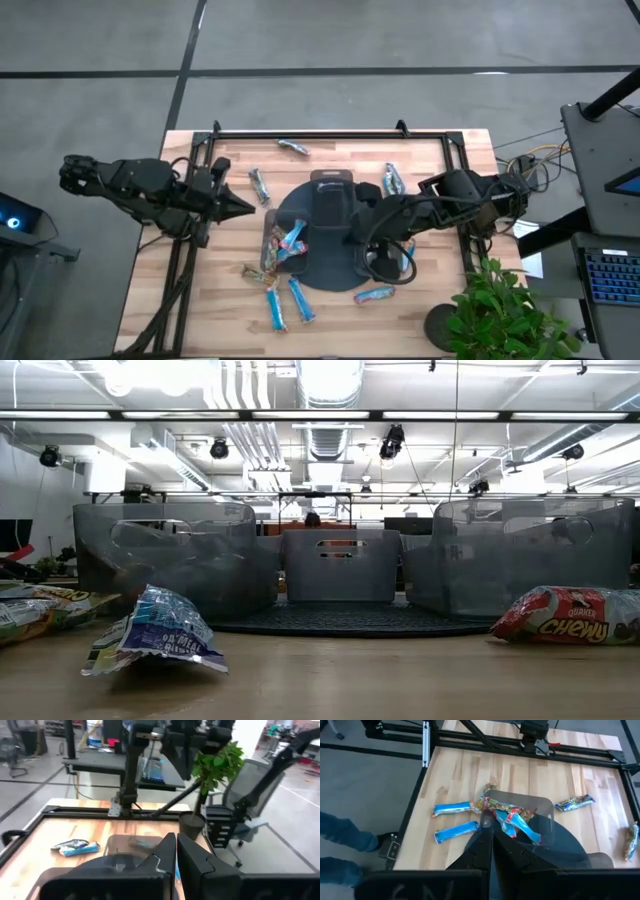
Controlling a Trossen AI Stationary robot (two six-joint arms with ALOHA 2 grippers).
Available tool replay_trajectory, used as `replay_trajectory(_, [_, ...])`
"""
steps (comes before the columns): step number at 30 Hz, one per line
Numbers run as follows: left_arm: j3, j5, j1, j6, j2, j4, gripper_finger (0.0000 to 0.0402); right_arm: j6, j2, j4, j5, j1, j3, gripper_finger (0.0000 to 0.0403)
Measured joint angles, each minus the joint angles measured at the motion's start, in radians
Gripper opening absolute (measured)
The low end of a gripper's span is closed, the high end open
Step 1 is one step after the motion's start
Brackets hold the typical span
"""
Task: Pick and place Granola Bars by type
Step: Put the red granola bar into the bottom left black bin
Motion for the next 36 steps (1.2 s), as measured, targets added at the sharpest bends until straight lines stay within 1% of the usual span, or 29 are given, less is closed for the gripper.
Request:
replay_trajectory(2, [0.000, 0.010, 0.000, 0.000, -0.003, -0.014, 0.0000, 0.009, 0.000, -0.007, -0.012, 0.002, 0.000, 0.0008])
replay_trajectory(5, [0.000, 0.010, 0.000, -0.007, -0.006, -0.064, 0.0000, 0.032, 0.000, -0.014, -0.064, 0.006, 0.000, 0.0008])
replay_trajectory(8, [0.000, 0.011, 0.000, -0.024, -0.007, -0.087, 0.0000, 0.075, 0.001, -0.062, -0.091, 0.008, -0.001, 0.0008])
replay_trajectory(14, [0.000, 0.011, 0.000, -0.027, -0.020, -0.096, 0.0000, 0.143, 0.008, -0.129, -0.132, 0.019, -0.002, 0.0009])
replay_trajectory(16, [0.000, 0.009, 0.000, -0.026, -0.024, -0.096, 0.0000, 0.162, 0.012, -0.168, -0.162, 0.026, -0.003, 0.0016])
replay_trajectory(19, [0.000, 0.009, 0.000, -0.026, -0.028, -0.096, 0.0000, 0.186, 0.031, -0.208, -0.185, 0.037, -0.007, 0.0040])
replay_trajectory(22, [0.000, 0.005, 0.000, -0.026, -0.031, -0.096, 0.0000, 0.180, 0.057, -0.237, -0.197, 0.053, -0.011, 0.0075])
replay_trajectory(30, [-0.001, -0.018, 0.000, -0.023, -0.032, -0.096, 0.0000, 0.070, 0.173, -0.237, -0.202, 0.078, -0.016, 0.0173])
replay_trajectory(33, [-0.002, -0.019, 0.000, -0.024, -0.033, -0.096, 0.0000, 0.008, 0.223, -0.237, -0.203, 0.079, -0.016, 0.0197])
replay_trajectory(36, [-0.002, -0.020, 0.000, -0.032, -0.032, -0.096, 0.0000, -0.033, 0.270, -0.236, -0.218, 0.079, -0.016, 0.0211])
